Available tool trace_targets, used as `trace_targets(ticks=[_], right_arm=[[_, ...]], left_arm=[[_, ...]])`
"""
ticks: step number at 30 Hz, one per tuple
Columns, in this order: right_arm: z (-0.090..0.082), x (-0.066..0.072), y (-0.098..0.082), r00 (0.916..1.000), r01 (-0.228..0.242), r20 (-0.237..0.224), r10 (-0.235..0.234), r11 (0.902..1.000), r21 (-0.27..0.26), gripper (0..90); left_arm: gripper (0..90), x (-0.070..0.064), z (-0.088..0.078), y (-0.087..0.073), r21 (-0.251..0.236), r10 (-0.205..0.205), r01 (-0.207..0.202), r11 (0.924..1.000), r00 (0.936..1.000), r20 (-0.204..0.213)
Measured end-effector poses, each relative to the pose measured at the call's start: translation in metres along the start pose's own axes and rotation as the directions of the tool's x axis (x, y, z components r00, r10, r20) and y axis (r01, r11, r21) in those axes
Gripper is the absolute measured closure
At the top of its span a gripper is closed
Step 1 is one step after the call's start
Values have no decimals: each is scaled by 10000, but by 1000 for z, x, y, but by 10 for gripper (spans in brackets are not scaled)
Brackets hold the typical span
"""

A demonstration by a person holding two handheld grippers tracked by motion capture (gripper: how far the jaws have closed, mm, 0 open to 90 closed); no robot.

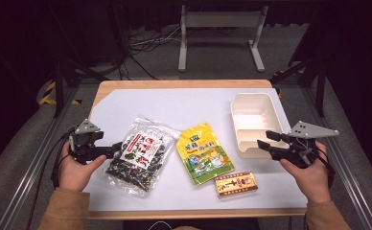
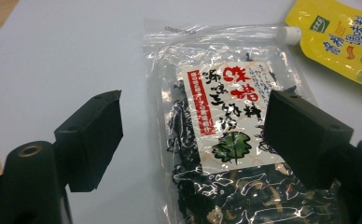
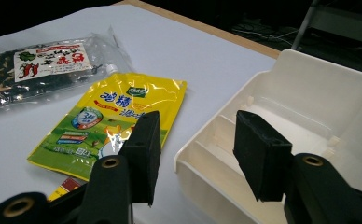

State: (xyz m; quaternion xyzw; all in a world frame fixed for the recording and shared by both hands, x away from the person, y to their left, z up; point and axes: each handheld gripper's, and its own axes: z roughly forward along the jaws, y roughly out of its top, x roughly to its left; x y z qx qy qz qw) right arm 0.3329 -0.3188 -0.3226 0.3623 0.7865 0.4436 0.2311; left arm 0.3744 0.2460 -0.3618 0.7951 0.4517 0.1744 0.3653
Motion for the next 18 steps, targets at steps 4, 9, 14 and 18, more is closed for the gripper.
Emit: trace_targets(ticks=[4,9,14,18], right_arm=[[0,1,-1,10000,48,81,-48,10000,68,507],[-3,1,-2,9999,-86,129,85,9999,65,486],[-5,1,-5,9996,-184,227,182,9998,90,479],[-7,1,-6,9994,-151,323,146,9998,150,473]], left_arm=[[202,4,3,-1,239,14,-12,9997,10000,-87],[209,7,6,1,242,59,-55,9997,9998,-193],[227,13,8,1,316,-85,90,9995,9998,-160],[257,19,13,3,568,-280,269,9980,9994,193]])
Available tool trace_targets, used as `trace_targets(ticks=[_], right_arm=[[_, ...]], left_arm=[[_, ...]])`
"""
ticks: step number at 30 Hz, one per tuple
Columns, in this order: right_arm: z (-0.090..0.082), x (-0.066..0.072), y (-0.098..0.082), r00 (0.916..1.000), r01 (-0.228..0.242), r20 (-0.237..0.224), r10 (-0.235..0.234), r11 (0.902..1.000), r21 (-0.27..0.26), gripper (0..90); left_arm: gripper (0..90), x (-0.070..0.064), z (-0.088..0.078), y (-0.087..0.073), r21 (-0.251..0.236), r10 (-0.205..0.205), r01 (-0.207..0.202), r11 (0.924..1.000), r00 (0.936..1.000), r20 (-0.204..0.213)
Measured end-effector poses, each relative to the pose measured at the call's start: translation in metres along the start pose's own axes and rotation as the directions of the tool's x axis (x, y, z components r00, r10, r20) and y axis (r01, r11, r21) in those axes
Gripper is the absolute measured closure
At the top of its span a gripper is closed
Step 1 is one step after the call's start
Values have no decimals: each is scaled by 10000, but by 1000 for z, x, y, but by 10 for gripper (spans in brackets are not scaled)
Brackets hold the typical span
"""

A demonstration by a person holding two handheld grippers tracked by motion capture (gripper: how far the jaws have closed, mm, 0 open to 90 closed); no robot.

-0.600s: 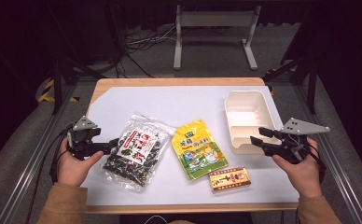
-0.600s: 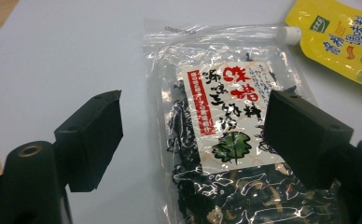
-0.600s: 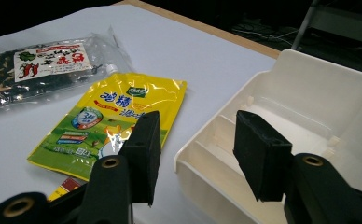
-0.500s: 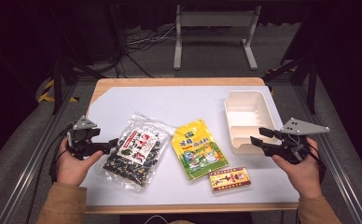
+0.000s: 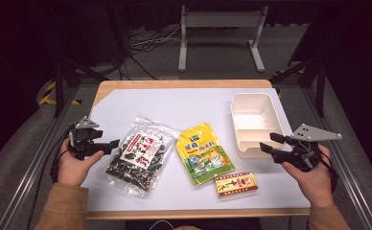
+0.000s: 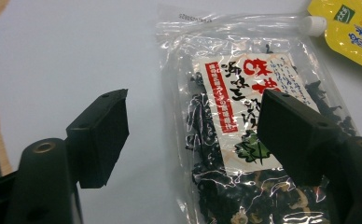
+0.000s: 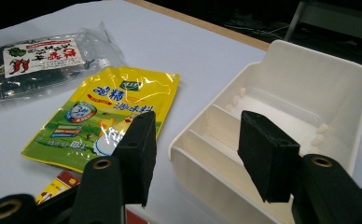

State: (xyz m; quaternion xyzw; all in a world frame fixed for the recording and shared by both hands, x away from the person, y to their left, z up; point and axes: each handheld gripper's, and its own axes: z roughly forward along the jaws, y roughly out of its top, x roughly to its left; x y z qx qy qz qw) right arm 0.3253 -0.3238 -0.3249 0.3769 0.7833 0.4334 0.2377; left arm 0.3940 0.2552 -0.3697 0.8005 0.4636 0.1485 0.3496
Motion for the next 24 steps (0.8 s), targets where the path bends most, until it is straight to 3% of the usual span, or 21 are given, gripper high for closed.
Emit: trace_targets(ticks=[9,16,24], right_arm=[[-6,-4,-6,9998,-177,122,177,9998,-7,464],[-7,-4,-9,9993,-363,120,362,9993,30,447],[-7,-5,-13,9988,-462,133,461,9989,116,431]], left_arm=[[275,14,14,1,404,-398,384,9984,9986,342],[279,24,26,-2,827,-896,838,9930,9936,687],[304,31,40,-8,1287,-1523,1355,9824,9795,1317]])
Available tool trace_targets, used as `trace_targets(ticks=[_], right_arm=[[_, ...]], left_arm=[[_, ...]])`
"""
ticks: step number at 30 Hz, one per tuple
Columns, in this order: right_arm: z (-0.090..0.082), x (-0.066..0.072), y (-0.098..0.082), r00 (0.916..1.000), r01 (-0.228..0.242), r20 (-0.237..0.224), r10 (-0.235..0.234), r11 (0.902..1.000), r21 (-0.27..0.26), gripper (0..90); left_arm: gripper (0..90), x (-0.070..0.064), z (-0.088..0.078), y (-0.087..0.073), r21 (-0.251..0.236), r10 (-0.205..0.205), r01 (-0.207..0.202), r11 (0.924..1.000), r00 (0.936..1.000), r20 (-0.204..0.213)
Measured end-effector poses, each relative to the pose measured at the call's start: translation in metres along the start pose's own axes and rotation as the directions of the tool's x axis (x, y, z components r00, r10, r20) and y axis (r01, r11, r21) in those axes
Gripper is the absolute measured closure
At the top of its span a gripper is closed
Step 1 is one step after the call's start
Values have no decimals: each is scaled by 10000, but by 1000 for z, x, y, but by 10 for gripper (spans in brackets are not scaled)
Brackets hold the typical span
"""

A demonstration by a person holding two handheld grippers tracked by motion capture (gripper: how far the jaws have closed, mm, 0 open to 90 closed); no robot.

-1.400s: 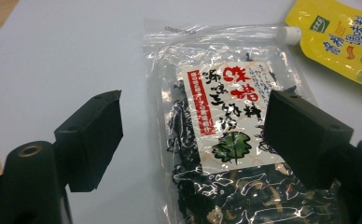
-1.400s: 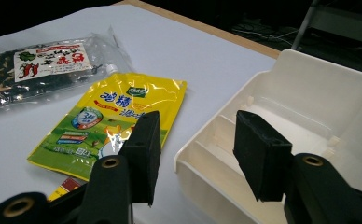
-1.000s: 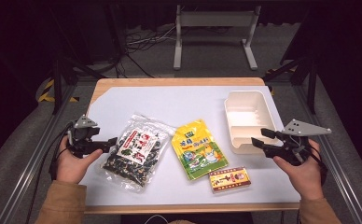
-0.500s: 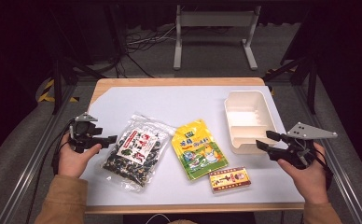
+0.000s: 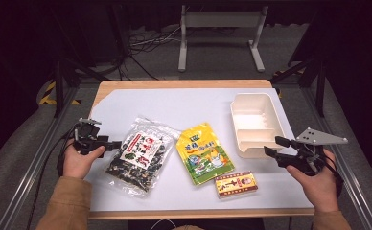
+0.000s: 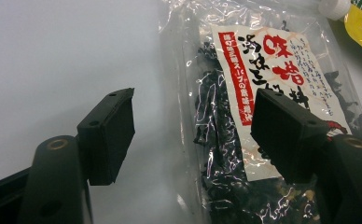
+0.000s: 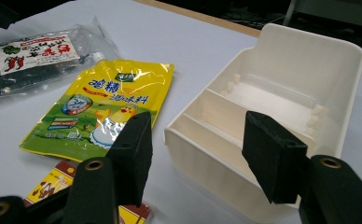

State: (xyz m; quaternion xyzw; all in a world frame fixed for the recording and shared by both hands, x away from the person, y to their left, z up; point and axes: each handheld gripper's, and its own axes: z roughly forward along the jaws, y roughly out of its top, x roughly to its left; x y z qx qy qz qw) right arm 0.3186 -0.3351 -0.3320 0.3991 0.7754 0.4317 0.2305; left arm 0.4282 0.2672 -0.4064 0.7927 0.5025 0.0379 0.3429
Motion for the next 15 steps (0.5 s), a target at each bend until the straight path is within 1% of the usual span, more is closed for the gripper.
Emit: trace_targets(ticks=[2,8,10,11,12,15], right_arm=[[1,0,0,10000,13,-32,-13,10000,17,428],[4,1,-1,10000,26,-79,-25,9999,128,418],[5,2,-1,10000,14,-70,-13,9999,142,415],[6,2,-2,10000,23,-84,-22,9999,138,411],[6,2,-2,10000,23,-84,-22,9999,138,411],[7,2,-3,9999,70,-96,-68,9998,194,404]], left_arm=[[304,1,4,0,85,-40,39,10000,9999,126],[306,-2,13,1,343,-72,64,9994,9997,228],[307,-3,18,1,516,-92,79,9986,9997,235],[309,-3,21,2,641,-152,131,9979,9994,314],[309,-3,21,2,641,-152,131,9979,9994,314],[309,-3,27,2,836,-164,120,9964,9985,520]])
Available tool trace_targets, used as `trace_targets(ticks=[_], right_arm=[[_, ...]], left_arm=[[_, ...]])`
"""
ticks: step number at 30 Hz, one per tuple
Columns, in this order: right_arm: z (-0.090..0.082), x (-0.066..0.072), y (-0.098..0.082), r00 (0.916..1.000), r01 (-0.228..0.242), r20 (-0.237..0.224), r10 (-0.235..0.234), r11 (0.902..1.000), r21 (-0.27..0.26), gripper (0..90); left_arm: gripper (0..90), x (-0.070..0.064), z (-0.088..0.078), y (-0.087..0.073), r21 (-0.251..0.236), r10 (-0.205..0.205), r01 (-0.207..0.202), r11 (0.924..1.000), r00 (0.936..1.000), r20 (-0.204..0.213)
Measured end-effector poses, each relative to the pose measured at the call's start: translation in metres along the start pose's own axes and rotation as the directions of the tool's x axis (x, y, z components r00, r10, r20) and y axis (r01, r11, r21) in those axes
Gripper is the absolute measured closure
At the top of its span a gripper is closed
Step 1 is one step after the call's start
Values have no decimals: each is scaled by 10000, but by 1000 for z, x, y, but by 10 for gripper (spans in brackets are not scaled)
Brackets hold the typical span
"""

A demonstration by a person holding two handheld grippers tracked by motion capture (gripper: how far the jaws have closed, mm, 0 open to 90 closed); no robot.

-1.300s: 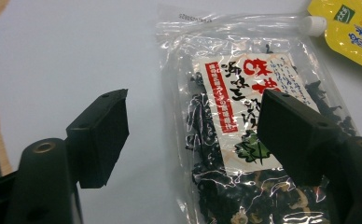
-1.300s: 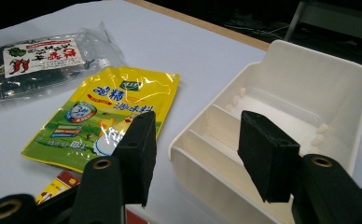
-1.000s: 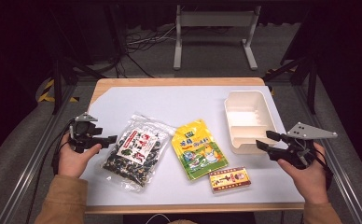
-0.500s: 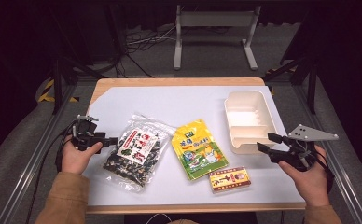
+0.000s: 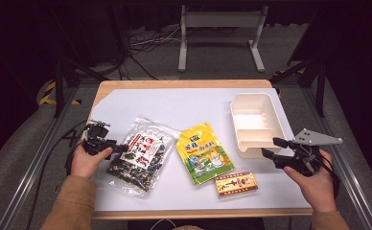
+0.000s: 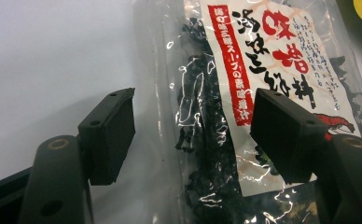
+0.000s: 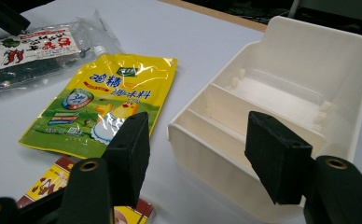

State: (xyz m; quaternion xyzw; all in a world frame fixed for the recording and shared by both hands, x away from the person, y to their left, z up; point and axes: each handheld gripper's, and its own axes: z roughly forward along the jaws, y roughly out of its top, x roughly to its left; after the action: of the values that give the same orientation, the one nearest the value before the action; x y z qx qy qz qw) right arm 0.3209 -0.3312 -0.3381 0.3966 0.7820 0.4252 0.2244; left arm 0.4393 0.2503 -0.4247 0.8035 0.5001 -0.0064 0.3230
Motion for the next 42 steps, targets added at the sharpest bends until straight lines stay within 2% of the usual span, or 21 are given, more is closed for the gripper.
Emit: trace_targets(ticks=[5,9,11,13,15,16,18,22,28,32,36,38,42], right_arm=[[1,0,-1,10000,-10,32,10,10000,46,400],[2,0,-2,10000,-11,9,11,10000,85,397],[3,1,-2,10000,-5,9,5,10000,87,395],[4,1,-2,10000,19,-9,-19,9999,113,393],[4,2,-2,10000,21,-2,-21,9999,114,392],[5,2,-2,10000,39,-36,-39,9999,133,391],[5,2,-2,10000,46,-55,-46,9999,138,389],[6,3,-2,10000,53,-59,-53,9999,160,388],[6,3,-2,9999,85,-93,-83,9998,183,394],[5,4,-2,9996,206,-210,-200,9994,289,491],[6,5,-2,9984,557,-74,-554,9974,463,570],[6,5,-2,9979,650,-77,-647,9967,484,572],[6,6,-1,9972,744,-120,-739,9963,431,568]], left_arm=[[310,3,7,2,325,-244,228,9992,9985,497],[357,6,11,1,398,-765,729,9965,9922,982],[368,5,11,1,402,-749,712,9967,9922,1001],[417,5,11,1,454,-736,690,9966,9914,1083],[433,3,12,1,568,-895,832,9949,9890,1179],[482,3,12,2,596,-931,864,9945,9881,1223],[524,1,12,2,657,-1018,940,9934,9867,1271],[593,-3,11,3,585,-959,903,9942,9904,999],[667,-6,9,2,436,-1030,999,9940,9918,757],[695,-7,8,1,337,-817,796,9963,9943,682],[730,-8,6,0,169,-896,888,9959,9941,603],[780,-8,4,0,67,-876,874,9962,9949,498],[823,-9,1,-2,-130,-917,924,9956,9948,439]])
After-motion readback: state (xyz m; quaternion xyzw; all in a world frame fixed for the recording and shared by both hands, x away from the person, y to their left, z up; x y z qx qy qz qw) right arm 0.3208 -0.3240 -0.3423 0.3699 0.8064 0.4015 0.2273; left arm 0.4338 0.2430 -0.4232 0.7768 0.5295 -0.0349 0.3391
